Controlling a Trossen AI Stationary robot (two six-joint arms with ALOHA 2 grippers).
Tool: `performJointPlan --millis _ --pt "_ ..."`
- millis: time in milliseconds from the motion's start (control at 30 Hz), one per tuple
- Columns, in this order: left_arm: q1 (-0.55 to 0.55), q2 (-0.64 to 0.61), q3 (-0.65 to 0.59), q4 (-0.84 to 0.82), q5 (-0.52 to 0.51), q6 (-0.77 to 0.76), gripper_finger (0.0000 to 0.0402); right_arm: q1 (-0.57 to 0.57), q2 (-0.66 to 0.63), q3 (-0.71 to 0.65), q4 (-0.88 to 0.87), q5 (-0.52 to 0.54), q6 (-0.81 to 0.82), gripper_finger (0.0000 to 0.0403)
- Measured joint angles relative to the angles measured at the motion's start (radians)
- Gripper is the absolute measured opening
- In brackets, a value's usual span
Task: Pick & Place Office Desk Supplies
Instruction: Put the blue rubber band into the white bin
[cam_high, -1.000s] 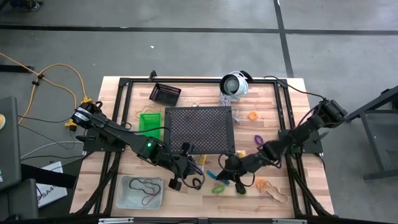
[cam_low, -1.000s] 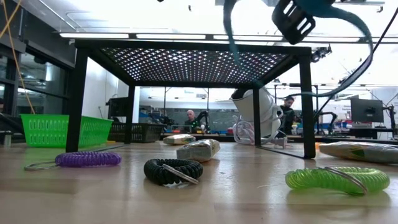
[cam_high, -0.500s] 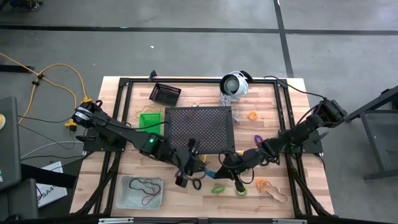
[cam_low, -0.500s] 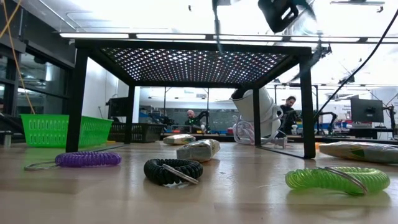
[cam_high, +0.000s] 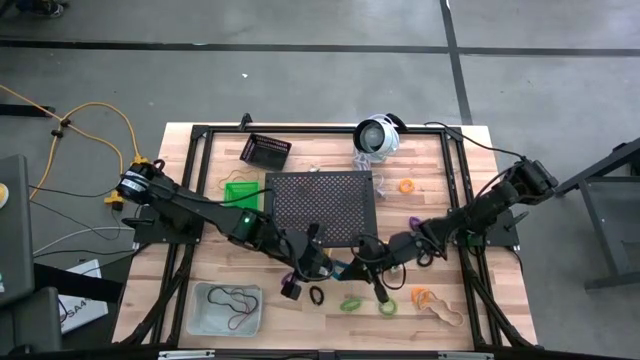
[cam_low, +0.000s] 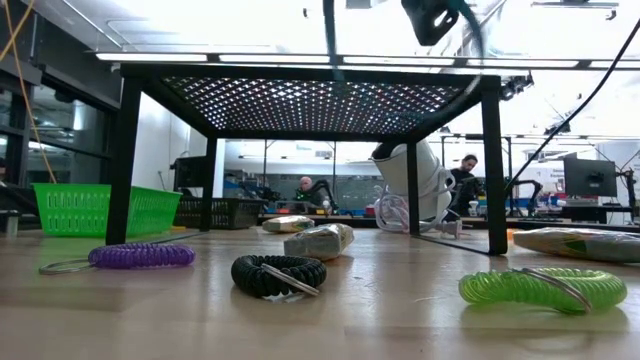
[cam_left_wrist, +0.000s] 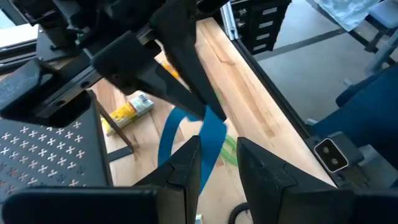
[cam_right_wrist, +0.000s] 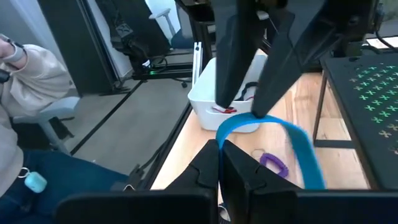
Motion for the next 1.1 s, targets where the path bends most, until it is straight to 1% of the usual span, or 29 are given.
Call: performJointPlan --millis 233,400,667,800,1100 --pt "0.015 0.000 0.000 0.000 0.000 0.008 0.0097 -0.002 0.000 0.000 0.052 -0.049 0.000 0.0003" --pt "0.019 0.000 0.000 0.000 -0.001 0.023 0.0101 -0.002 0.000 0.000 0.075 -0.053 0.000 0.0003" --pt "0.018 0.008 0.000 0.010 0.001 0.026 0.0130 -0.020 0.000 0.000 0.116 -0.048 -0.006 0.0003" --pt "0.018 0.021 0.000 0.014 0.023 0.026 0.0132 -0.027 0.000 0.000 0.136 -0.048 -0.025 0.0003" --pt "0.018 0.030 0.000 0.038 0.022 0.027 0.0132 -0.034 0.000 0.000 0.147 -0.051 -0.026 0.0003"
